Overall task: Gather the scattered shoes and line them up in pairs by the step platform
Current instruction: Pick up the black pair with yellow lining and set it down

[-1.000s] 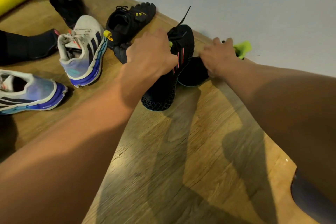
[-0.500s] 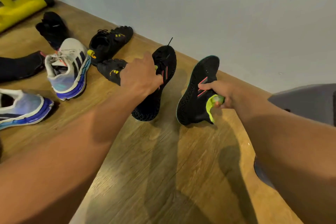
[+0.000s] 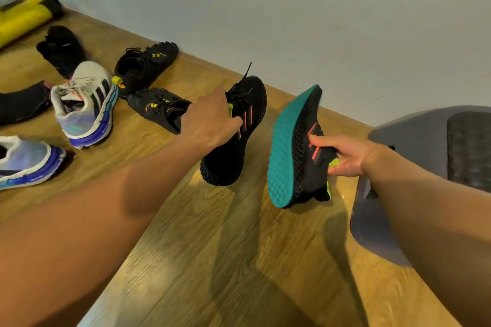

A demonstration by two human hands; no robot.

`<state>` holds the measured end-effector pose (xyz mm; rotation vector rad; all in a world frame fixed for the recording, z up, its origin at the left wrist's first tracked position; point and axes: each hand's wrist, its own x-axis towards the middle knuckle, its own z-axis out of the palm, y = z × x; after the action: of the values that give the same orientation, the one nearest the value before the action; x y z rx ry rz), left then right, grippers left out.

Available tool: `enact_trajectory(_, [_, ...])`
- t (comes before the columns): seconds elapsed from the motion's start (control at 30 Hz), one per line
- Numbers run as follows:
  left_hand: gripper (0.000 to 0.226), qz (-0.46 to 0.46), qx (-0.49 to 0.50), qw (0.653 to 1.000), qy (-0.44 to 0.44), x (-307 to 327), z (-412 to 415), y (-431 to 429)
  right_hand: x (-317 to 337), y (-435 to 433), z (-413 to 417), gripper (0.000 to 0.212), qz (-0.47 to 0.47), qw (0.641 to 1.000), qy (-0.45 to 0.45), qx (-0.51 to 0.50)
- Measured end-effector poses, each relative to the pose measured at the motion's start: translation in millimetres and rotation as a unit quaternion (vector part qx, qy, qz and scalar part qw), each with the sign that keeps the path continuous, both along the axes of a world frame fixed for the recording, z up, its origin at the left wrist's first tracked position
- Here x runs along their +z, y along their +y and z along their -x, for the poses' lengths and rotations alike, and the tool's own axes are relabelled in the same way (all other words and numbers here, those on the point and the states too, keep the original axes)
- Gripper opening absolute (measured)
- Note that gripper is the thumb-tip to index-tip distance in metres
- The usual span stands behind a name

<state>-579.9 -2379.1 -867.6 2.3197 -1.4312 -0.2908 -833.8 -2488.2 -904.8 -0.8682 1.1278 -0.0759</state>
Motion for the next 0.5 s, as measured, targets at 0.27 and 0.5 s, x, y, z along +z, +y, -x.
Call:
enact_trajectory(0.27, [0.041,-0.008,-0.006,0.999,-0.040,-25,24,2,25,-11,-67,0.012,0.201,0.918,0.284,0.191])
enact_trajectory(0.5, [0.051,-0.064,0.007,0.996,-0.061,-59,48,4,2,14,-91,0.035,0.379,0.765,0.442,0.274])
